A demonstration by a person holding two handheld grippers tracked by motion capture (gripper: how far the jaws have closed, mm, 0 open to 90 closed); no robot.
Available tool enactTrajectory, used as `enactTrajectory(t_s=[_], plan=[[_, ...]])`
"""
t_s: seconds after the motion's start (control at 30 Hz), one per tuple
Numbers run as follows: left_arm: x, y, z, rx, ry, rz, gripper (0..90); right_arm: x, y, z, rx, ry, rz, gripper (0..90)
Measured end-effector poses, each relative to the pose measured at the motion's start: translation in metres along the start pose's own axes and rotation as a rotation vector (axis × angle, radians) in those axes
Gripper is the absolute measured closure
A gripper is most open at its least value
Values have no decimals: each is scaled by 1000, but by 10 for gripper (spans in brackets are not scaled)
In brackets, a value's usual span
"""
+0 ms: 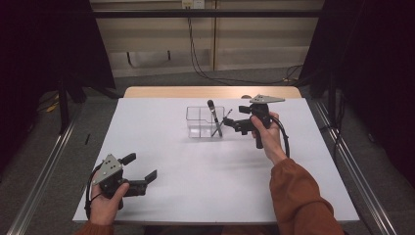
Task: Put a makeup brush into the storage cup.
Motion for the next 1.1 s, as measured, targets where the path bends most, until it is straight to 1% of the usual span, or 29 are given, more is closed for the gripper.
enactTrajectory(t_s=[0.07, 0.13, 0.2, 0.23, 0.3, 0.37, 0.53, 0.6, 0.63, 0.8, 0.93, 1.03, 1.1], plan=[[0, 1, 0, -4, 5, -3, 27, 1, 1, 1, 3, -1, -1, 25], [0, 3, 0, -2, 0, -2, 27, 2, 3, 2, 32, 26, -6, 22], [0, 4, 0, -3, 1, -8, 27, 2, 6, 2, 38, 25, -13, 16], [-1, 5, 0, -4, 0, -11, 27, 2, 7, 2, 52, 23, -28, 12], [-1, 6, -1, -4, 1, -12, 27, 2, 10, 3, 53, 19, -39, 12], [-1, 6, 0, -4, 1, -14, 27, 3, 12, 3, 65, 19, -53, 9], [-2, 5, 0, -8, 6, -18, 27, 2, 16, 5, 61, 25, -58, 4], [-2, 4, 0, -2, 3, -14, 27, 1, 19, 5, 78, 31, -81, 0], [-2, 4, -1, 0, 1, -13, 27, 2, 21, 5, 85, 37, -81, 0], [-2, 5, 0, -4, 4, -14, 28, 6, 29, 4, 92, 30, -72, 2], [-2, 5, -1, -4, 1, -13, 28, 6, 36, 4, 87, 16, -84, 2], [-2, 5, -1, -1, -3, -12, 29, 7, 39, 4, 94, 21, -93, 3], [-2, 5, -1, 0, -2, -11, 30, 10, 41, 4, 99, 21, -88, 3]])
Point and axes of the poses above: each handheld gripper's, and its own axes: y roughly backward along the jaws, x roughly out of its underside, z roughly to its left, the point moved 7 cm from there along -y, roughly forward along the jaws, and after that the axes turned 7 degrees about -z, right-handed, at the moved point
